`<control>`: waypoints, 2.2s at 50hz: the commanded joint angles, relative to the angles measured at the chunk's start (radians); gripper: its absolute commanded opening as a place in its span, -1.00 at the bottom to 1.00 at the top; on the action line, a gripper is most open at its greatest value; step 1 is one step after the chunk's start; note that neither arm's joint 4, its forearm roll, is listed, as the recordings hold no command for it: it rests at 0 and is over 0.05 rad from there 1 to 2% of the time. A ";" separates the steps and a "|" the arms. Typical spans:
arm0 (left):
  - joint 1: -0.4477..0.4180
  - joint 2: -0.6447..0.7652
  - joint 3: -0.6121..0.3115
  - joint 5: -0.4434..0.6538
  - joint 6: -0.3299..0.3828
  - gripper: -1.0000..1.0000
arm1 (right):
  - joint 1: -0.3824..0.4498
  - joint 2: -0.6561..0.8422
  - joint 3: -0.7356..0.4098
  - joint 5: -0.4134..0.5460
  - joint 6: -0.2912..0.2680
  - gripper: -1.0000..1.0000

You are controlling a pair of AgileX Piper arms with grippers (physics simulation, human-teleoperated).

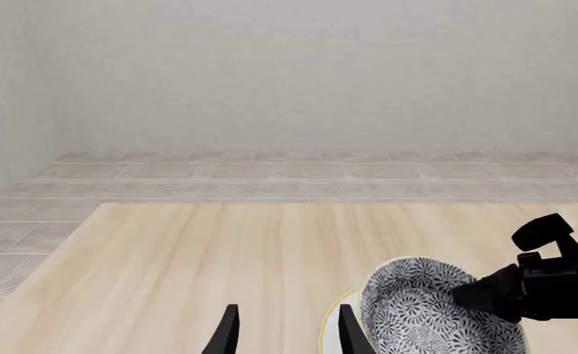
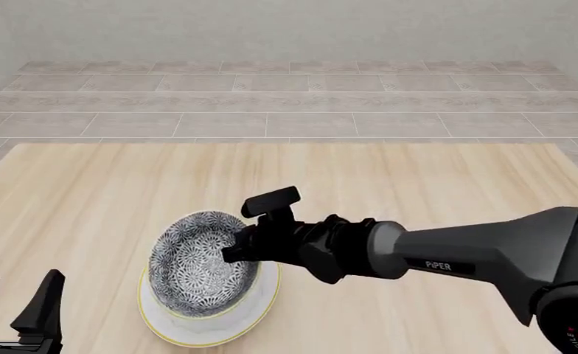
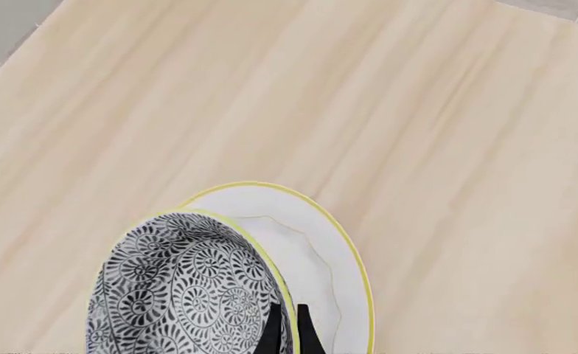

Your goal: Put the bowl on the plate.

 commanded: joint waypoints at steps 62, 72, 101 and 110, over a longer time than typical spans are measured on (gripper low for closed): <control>0.000 0.000 0.000 0.000 0.000 1.00 | 0.003 0.021 0.019 -0.030 -0.007 -1.00; 0.000 0.000 0.000 0.000 0.000 1.00 | 0.020 0.014 0.027 -0.034 -0.009 -1.00; 0.000 0.000 0.000 0.000 0.000 1.00 | -0.003 -0.014 0.023 -0.020 -0.025 1.00; 0.000 0.000 0.000 0.000 0.000 1.00 | -0.010 -0.045 0.029 -0.012 -0.033 1.00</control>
